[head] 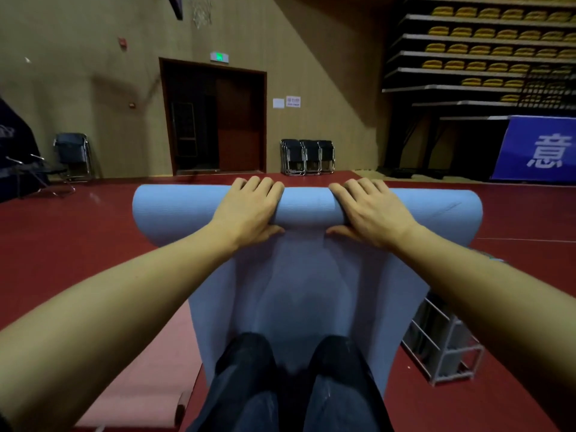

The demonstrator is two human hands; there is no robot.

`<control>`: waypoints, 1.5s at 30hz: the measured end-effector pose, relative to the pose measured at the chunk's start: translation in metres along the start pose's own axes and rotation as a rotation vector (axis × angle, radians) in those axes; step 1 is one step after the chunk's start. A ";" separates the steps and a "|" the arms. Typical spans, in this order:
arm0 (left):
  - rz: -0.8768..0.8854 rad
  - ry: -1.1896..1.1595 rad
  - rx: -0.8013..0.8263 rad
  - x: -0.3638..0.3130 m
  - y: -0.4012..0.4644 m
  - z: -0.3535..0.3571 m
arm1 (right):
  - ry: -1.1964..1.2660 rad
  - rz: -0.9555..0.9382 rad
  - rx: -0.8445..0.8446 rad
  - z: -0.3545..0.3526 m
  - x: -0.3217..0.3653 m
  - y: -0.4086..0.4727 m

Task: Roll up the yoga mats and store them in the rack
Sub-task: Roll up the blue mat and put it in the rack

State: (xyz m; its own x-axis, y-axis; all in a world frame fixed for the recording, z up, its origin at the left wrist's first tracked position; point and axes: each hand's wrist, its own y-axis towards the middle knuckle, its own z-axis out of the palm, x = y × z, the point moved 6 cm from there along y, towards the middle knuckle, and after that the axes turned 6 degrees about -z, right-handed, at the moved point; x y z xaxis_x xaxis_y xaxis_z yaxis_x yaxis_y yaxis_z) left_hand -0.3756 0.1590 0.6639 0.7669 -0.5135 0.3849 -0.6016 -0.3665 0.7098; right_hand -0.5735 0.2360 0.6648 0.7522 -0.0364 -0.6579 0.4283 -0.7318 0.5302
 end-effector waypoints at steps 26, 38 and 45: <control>0.170 -0.496 0.978 -0.061 -0.165 0.015 | 0.785 -0.273 0.593 -0.016 0.119 -0.120; -0.006 -0.821 1.325 -0.086 -0.229 0.074 | 1.253 -0.080 0.964 0.034 0.168 -0.158; -0.058 -0.880 1.470 -0.096 -0.249 0.086 | 1.241 -0.029 1.163 0.057 0.189 -0.175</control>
State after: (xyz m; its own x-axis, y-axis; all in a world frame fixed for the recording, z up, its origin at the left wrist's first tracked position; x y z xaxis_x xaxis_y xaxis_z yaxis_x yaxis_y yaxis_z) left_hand -0.3188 0.2328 0.3999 0.7518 -0.5297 -0.3927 -0.6493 -0.4909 -0.5808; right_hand -0.5353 0.3185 0.4169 0.9026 0.0868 0.4217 0.3063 -0.8177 -0.4873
